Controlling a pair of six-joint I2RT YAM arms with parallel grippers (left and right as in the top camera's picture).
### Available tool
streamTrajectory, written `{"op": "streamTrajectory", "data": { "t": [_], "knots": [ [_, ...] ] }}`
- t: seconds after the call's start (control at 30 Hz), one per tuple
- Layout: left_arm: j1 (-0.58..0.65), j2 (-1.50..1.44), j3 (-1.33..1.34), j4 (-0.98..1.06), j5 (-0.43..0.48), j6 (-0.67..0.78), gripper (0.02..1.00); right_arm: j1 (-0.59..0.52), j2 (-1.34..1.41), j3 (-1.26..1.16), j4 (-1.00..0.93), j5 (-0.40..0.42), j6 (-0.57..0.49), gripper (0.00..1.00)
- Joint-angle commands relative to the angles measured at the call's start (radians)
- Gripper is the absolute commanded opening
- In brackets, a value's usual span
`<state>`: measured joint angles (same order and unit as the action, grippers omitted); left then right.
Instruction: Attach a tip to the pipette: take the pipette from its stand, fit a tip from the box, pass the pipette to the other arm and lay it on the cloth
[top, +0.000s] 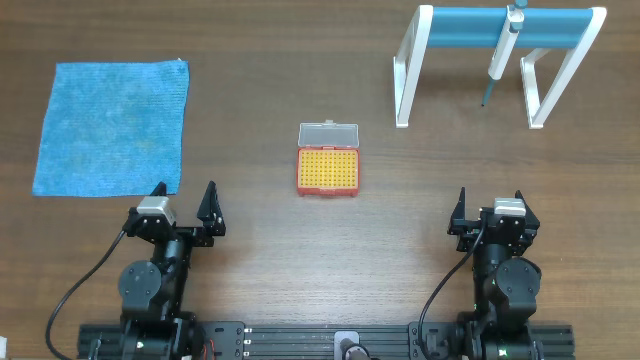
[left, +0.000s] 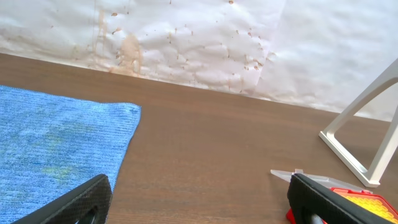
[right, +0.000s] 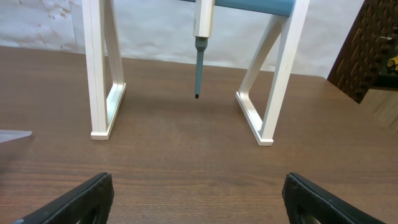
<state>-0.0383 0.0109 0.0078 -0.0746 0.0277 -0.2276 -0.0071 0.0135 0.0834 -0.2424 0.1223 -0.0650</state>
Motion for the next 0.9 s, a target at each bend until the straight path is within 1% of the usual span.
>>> {"op": "streamTrajectory", "data": {
  "t": [0.03, 0.13, 0.23, 0.27, 0.3, 0.43, 0.53, 0.7, 0.9],
  "knots": [
    [0.005, -0.007, -0.002, -0.005, 0.010, 0.016, 0.917, -0.100, 0.947, 0.025, 1.201, -0.158, 0.013, 0.886],
    [0.005, -0.007, -0.002, -0.005, 0.010, 0.016, 0.919, -0.101, 0.907, -0.019, 1.256, -0.180, 0.013, 0.886],
    [0.005, -0.007, -0.002, -0.005, 0.010, 0.016, 0.919, -0.101, 0.816, -0.081, 1.241, -0.180, 0.019, 0.886],
    [0.005, -0.007, -0.002, -0.005, 0.010, 0.016, 0.917, -0.101, 0.771, -0.079, 1.180, -0.193, 0.045, 0.888],
    [0.005, -0.007, -0.002, -0.005, 0.010, 0.016, 0.917, -0.101, 0.733, -0.079, 1.145, -0.203, 0.046, 0.886],
    [0.005, -0.007, -0.002, -0.005, 0.010, 0.016, 0.917, -0.118, 0.597, -0.079, 1.014, -0.202, 0.046, 0.888],
    [0.005, -0.007, -0.002, -0.005, 0.010, 0.016, 0.919, -0.126, 0.546, -0.079, 0.961, -0.202, 0.046, 0.888],
    [0.005, -0.007, -0.002, -0.005, 0.010, 0.016, 0.917, -0.126, 0.547, -0.079, 0.957, -0.202, 0.045, 0.934],
    [0.005, -0.007, -0.002, -0.005, 0.010, 0.016, 0.917, -0.126, 0.603, -0.033, 0.924, -0.202, 0.045, 0.941]
  ]
}}
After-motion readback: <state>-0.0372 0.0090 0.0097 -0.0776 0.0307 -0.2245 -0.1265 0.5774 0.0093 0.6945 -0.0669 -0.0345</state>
